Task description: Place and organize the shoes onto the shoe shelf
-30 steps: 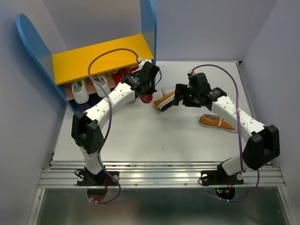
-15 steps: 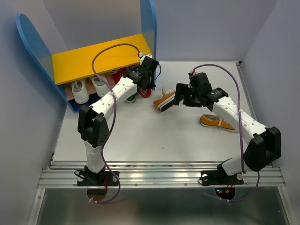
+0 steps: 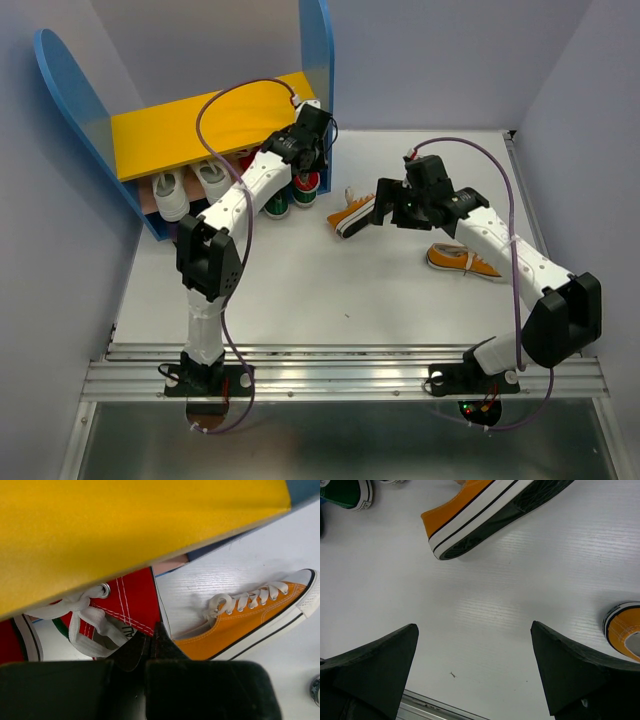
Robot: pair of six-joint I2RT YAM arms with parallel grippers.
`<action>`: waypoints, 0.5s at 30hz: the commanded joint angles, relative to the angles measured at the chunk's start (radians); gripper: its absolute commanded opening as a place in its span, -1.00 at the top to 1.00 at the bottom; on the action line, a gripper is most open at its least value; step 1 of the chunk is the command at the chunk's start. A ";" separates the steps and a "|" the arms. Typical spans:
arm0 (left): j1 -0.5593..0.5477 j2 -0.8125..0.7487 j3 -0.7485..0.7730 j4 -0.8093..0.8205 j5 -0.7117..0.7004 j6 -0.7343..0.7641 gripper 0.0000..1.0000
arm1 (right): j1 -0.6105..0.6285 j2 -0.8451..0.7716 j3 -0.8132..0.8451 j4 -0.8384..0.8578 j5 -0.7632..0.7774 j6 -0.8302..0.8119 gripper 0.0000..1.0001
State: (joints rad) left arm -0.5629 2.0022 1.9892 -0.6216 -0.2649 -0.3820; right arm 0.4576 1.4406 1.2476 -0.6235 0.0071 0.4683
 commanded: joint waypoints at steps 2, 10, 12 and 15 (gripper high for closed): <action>0.011 -0.003 0.108 0.077 -0.031 0.057 1.00 | -0.005 -0.043 0.004 -0.002 0.005 0.010 -1.00; 0.023 0.030 0.161 0.091 -0.034 0.074 1.00 | -0.005 -0.045 -0.004 -0.001 0.005 0.013 -1.00; 0.026 0.041 0.169 0.092 -0.037 0.075 1.00 | -0.005 -0.046 -0.004 -0.002 0.005 0.013 -1.00; 0.031 0.047 0.169 0.099 -0.039 0.077 1.00 | -0.005 -0.048 -0.005 -0.001 0.007 0.010 -1.00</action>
State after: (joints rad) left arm -0.5446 2.0739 2.0880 -0.6155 -0.2588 -0.3443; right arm 0.4576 1.4338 1.2465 -0.6289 0.0071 0.4725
